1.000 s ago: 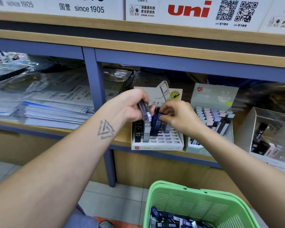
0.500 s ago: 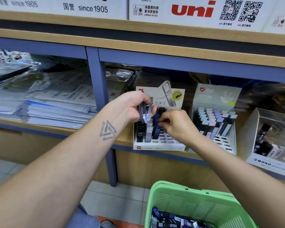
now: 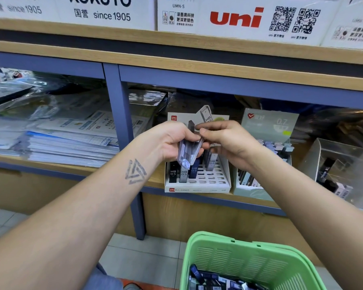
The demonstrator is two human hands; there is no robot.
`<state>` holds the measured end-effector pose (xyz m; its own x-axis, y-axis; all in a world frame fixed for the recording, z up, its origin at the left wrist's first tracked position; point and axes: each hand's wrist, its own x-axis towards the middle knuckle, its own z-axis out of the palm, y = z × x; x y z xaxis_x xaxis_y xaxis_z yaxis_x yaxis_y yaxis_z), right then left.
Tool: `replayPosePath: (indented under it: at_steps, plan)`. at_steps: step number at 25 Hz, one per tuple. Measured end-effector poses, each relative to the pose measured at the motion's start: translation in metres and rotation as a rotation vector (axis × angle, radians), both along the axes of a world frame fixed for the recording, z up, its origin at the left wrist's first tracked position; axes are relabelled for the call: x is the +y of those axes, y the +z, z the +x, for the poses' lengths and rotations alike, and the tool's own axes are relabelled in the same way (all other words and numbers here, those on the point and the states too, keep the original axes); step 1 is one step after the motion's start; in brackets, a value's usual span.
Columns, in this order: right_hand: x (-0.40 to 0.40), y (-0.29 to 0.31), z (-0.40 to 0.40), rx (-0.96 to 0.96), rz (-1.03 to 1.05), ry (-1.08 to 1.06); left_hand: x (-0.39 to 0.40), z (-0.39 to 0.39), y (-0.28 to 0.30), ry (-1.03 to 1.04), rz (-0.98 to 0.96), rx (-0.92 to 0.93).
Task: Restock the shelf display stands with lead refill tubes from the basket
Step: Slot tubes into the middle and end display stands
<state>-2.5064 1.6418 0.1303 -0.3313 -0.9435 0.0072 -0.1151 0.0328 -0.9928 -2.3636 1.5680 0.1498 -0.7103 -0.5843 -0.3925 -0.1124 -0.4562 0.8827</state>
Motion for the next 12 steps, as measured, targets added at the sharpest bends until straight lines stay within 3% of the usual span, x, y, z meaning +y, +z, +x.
replayPosePath:
  at_steps: [3, 12]
  plan:
    - [0.007, 0.004, -0.013, -0.104, -0.045, 0.047, 0.004, -0.004, 0.002, -0.033, 0.018, 0.026]
    - [0.013, 0.009, -0.03, 0.113, -0.013, -0.062, 0.002, -0.02, -0.005, 0.017, -0.077, -0.027]
